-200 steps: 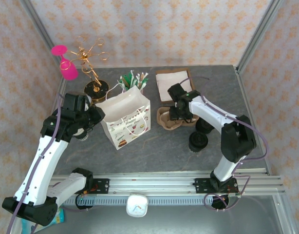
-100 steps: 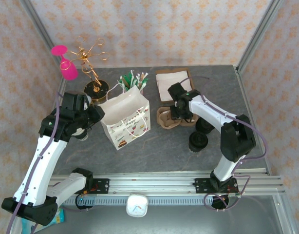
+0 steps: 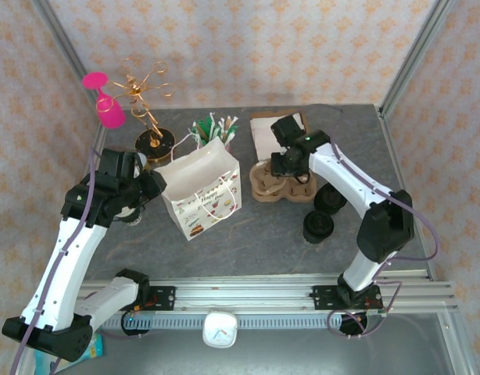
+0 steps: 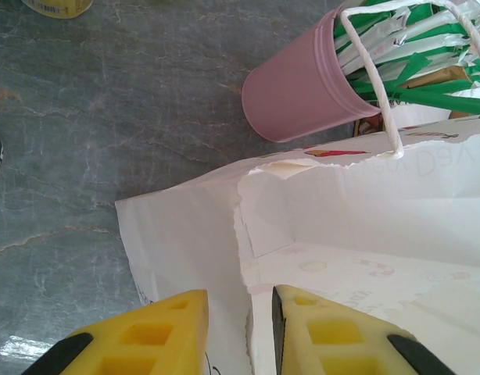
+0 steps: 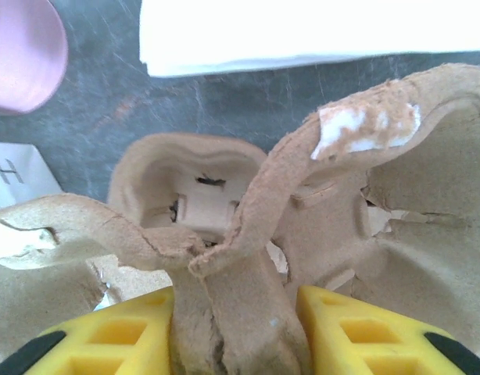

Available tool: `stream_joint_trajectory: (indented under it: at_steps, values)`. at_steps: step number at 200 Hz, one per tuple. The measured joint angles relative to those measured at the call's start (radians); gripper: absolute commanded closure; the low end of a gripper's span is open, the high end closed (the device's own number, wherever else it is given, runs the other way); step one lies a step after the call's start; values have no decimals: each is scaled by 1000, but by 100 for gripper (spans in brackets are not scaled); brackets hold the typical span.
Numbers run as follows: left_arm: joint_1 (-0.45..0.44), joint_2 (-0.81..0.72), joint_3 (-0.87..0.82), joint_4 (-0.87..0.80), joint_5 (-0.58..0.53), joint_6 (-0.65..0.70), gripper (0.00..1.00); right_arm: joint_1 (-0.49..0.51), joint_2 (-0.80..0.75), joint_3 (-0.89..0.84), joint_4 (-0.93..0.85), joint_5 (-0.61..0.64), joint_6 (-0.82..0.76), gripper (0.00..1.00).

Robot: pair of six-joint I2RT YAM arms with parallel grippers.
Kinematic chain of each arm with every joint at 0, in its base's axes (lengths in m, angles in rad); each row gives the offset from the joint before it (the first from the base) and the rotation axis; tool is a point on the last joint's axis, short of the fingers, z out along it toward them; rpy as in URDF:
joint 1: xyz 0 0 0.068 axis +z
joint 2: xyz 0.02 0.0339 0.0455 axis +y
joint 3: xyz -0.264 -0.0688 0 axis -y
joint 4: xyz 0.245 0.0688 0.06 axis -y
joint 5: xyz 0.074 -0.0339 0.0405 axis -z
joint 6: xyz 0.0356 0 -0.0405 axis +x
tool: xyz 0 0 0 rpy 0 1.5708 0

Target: Pack the takeout coffee

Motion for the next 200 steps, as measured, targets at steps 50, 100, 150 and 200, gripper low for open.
stream_joint_trajectory:
  at_steps: [50, 100, 150, 200]
  values:
    - [0, 0, 0, 0, 1, 19, 70, 9, -22, 42, -28, -3, 13, 63]
    - [0, 0, 0, 0, 1, 32, 71, 24, -22, 143, -103, -5, 32, 63]
    - [0, 0, 0, 1, 4, 34, 71, 90, -22, 348, -187, -7, 67, 63]
    - [0, 0, 0, 1, 5, 34, 73, 169, 16, 634, -290, -5, 97, 63]
